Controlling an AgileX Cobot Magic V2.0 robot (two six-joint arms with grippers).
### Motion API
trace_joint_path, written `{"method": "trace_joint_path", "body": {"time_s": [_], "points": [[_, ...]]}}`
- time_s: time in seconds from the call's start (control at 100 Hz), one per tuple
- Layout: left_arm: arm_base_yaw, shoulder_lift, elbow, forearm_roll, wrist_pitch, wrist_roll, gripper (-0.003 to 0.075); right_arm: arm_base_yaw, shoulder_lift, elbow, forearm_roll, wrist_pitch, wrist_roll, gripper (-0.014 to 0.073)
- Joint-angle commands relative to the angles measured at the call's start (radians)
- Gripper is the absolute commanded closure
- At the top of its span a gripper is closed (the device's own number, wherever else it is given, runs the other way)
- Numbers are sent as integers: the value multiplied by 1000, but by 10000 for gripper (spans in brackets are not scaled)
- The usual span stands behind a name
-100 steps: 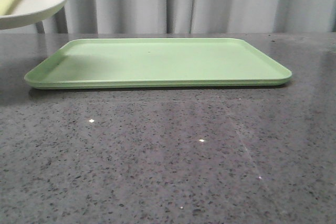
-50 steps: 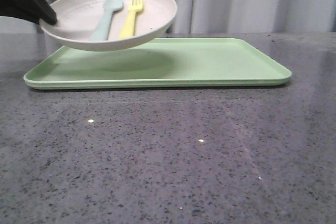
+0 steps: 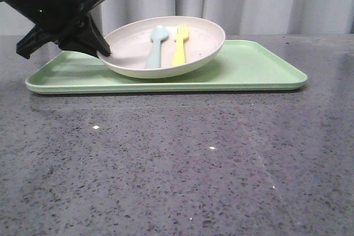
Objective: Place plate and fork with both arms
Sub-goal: 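Lower the plate onto the tray and open the left gripper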
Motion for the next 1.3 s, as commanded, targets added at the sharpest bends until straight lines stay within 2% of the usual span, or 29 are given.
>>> {"method": "trace_joint_path", "body": {"time_s": [0.0, 0.17, 0.39, 0.47, 0.68, 0.89, 1.29], "points": [[-8, -45, -37, -49, -41, -10, 741, -2, 7, -34, 0, -56, -4, 73], [-8, -45, -38, -49, -43, -10, 720, -2, 7, -34, 0, -55, -4, 73], [-8, -45, -38, -49, -30, -10, 531, -2, 7, -34, 5, -52, -4, 73], [-8, -45, -38, -49, -25, -10, 487, -2, 7, -34, 5, -53, -4, 73], [-2, -69, -38, -23, -8, -10, 484, -2, 8, -34, 5, -51, -4, 73], [31, -161, -37, 86, 35, -10, 486, 29, 31, -50, 10, -45, -4, 73], [67, -406, -37, 342, 192, -15, 491, 157, 208, -251, 10, 10, -4, 73]]}}
